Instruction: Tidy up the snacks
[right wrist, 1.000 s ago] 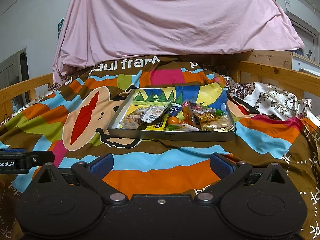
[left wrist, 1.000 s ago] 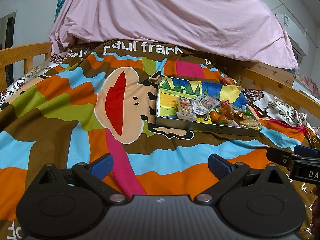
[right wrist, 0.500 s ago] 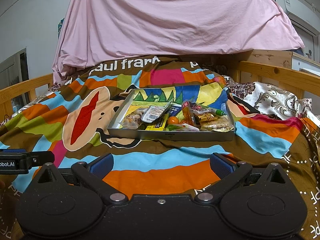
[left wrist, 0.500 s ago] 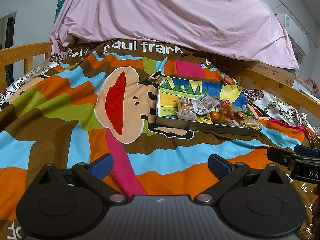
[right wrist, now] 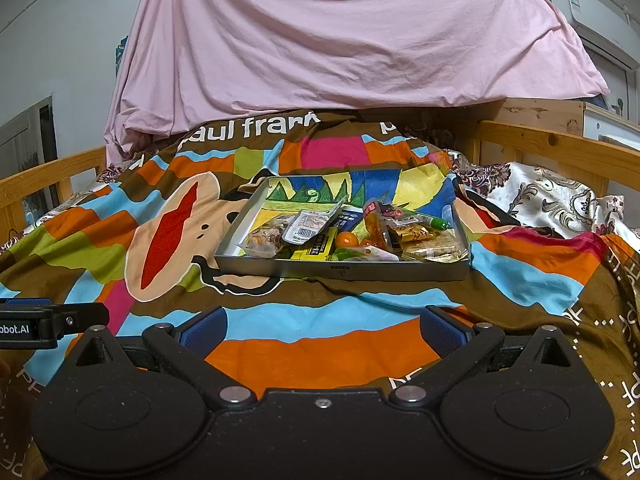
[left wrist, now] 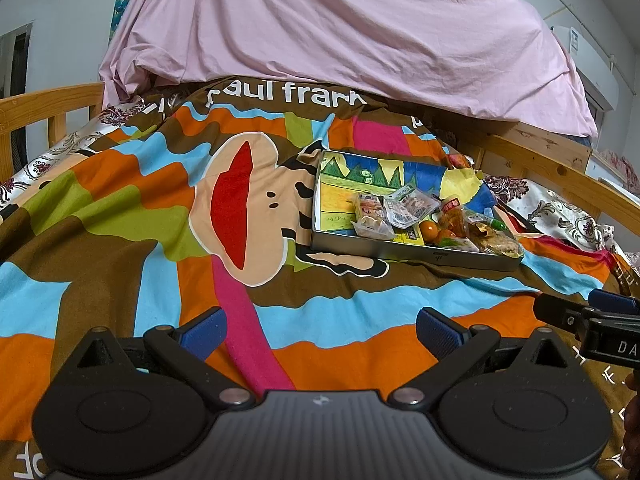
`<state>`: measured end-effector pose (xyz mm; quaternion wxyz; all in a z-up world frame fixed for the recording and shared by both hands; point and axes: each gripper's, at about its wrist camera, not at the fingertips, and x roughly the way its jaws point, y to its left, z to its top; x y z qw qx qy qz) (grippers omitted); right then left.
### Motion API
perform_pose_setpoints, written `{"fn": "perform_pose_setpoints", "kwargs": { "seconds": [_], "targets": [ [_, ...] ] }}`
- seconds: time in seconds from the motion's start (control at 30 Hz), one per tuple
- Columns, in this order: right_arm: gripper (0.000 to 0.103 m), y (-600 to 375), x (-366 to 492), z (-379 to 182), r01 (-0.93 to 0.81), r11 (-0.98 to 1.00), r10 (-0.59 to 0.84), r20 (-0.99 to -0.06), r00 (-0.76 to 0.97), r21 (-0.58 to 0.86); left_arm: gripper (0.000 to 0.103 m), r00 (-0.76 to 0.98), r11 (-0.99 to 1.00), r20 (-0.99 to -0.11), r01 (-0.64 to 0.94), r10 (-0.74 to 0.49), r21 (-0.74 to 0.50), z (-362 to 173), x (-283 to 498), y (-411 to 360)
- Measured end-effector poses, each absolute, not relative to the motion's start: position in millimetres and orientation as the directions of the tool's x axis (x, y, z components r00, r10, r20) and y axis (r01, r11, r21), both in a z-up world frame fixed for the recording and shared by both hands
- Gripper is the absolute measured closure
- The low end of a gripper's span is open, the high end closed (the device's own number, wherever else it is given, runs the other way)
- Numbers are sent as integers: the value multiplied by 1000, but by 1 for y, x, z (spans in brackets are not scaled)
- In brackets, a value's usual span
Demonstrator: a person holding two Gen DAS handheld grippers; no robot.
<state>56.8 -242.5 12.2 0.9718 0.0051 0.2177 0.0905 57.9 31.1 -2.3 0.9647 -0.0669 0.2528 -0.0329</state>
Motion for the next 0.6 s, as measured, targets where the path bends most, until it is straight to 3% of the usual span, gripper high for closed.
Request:
{"fn": "perform_pose_setpoints", "kwargs": {
  "seconds": [0.6],
  "targets": [
    [1,-242,56,11,-173,984,178,-425,888,50,0,859,989,-508,-21,-59,-150,3,56,31]
  ]
}}
